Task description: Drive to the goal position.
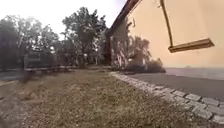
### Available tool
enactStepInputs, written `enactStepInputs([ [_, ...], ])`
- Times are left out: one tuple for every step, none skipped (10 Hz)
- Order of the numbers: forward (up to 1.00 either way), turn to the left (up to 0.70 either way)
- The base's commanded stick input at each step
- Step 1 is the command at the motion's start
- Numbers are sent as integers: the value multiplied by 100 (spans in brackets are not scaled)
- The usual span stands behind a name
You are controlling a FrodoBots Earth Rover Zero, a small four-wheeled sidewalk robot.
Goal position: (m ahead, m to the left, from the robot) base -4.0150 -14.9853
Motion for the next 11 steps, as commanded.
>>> enactStepInputs([
  [0,-44],
  [0,-44],
  [0,-44],
  [0,-44],
  [0,-44],
  [0,-44],
  [0,-44],
  [0,-44],
  [0,-44],
  [0,-44],
  [0,-44],
])
